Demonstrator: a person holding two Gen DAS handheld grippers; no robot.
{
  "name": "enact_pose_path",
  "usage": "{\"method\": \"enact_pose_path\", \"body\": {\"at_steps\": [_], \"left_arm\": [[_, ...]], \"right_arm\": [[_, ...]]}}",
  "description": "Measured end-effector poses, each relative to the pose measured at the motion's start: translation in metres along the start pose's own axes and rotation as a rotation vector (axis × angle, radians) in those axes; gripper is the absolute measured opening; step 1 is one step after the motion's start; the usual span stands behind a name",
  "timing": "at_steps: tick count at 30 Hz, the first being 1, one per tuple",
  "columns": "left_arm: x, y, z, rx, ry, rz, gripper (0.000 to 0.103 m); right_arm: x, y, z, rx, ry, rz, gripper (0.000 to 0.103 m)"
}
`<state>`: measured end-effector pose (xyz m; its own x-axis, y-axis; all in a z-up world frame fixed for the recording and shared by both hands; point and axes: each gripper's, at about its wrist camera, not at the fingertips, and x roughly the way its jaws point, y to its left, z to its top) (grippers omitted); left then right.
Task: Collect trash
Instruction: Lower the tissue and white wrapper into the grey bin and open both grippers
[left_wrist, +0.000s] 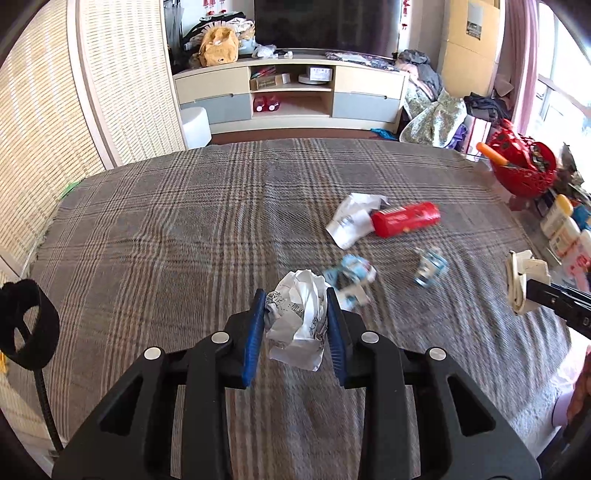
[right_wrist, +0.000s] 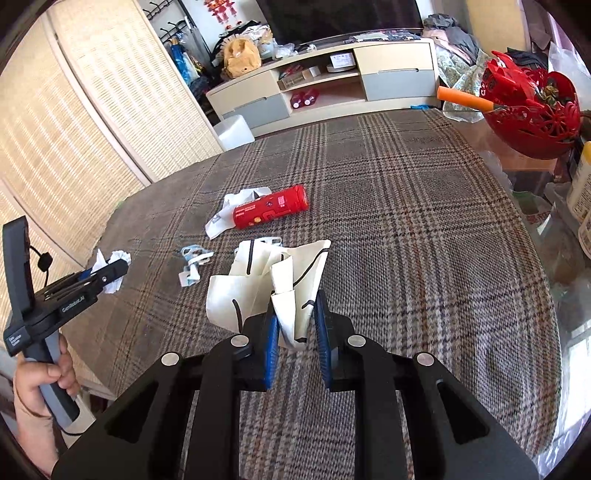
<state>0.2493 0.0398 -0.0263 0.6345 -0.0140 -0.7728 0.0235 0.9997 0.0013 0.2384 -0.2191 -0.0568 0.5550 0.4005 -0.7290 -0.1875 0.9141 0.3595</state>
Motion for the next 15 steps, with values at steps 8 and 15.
{"method": "enact_pose_path", "body": {"at_steps": [8, 15], "left_arm": [[-0.067, -0.022, -0.055, -0.004, -0.066, -0.056, 0.03], [-0.092, -0.036, -0.11, -0.03, -0.055, -0.115, 0.03]], "right_arm": [[-0.054, 0.027, -0.051, -0.07, -0.067, -0.035, 0.02], [-0.082, 0.037, -0.099, -0.113, -0.066, -0.053, 0.02]]}}
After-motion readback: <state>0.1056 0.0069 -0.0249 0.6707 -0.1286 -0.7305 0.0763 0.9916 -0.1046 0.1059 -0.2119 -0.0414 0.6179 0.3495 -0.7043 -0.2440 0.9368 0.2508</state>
